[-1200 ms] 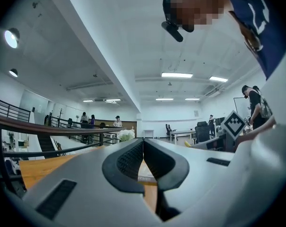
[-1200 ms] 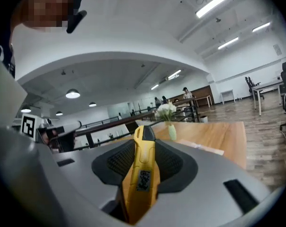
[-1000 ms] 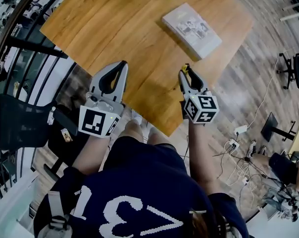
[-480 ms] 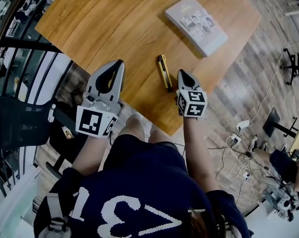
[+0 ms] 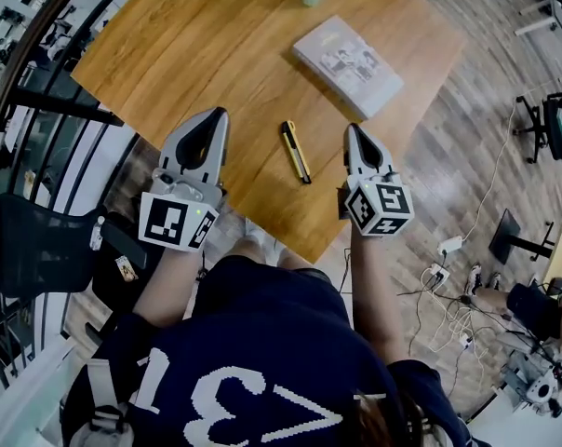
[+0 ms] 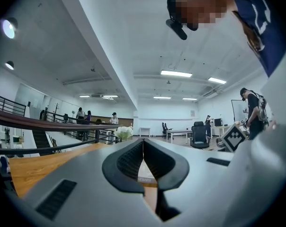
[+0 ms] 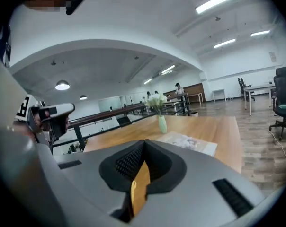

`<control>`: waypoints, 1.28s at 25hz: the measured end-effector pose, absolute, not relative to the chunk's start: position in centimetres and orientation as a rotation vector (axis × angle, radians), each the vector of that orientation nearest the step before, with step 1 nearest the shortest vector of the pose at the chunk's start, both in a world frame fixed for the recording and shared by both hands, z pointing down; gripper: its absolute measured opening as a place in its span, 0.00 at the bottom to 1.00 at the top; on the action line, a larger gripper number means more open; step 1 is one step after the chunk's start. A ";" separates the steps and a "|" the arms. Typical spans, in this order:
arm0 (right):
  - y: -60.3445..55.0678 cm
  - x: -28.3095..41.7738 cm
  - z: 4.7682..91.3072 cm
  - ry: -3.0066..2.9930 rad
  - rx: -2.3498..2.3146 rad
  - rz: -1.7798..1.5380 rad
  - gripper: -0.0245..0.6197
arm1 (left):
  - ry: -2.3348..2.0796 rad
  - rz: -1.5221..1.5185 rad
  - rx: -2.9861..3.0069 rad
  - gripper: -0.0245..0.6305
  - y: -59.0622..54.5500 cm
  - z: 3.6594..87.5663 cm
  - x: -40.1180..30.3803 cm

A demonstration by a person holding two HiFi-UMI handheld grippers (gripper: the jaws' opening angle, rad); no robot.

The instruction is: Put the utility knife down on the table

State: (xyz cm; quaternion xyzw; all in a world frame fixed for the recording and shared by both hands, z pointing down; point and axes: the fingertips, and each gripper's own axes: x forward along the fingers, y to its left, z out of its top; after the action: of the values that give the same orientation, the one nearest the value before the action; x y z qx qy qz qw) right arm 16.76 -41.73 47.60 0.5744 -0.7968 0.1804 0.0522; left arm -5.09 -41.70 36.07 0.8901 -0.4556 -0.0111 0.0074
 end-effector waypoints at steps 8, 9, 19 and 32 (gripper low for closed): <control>-40.5 18.4 33.3 -2.603 1.888 0.215 0.07 | -1.475 -0.119 2.833 0.06 -41.4 31.2 -4.5; -40.1 18.5 31.8 -2.619 1.898 0.171 0.07 | -1.481 -0.122 2.832 0.06 -41.4 30.8 -4.5; -37.1 19.2 23.8 -2.722 1.939 -0.045 0.07 | -1.547 -0.224 2.837 0.06 -40.5 26.3 -4.8; -36.4 18.6 24.0 -2.729 1.914 -0.031 0.07 | -1.559 -0.219 2.813 0.06 -39.8 26.8 -5.2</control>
State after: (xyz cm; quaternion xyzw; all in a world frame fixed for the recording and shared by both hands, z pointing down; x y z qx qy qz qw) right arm 18.64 -36.39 23.97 0.5716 -0.8149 -0.0092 -0.0958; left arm -5.23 -39.80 26.84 0.8719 -0.4832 -0.0679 -0.0408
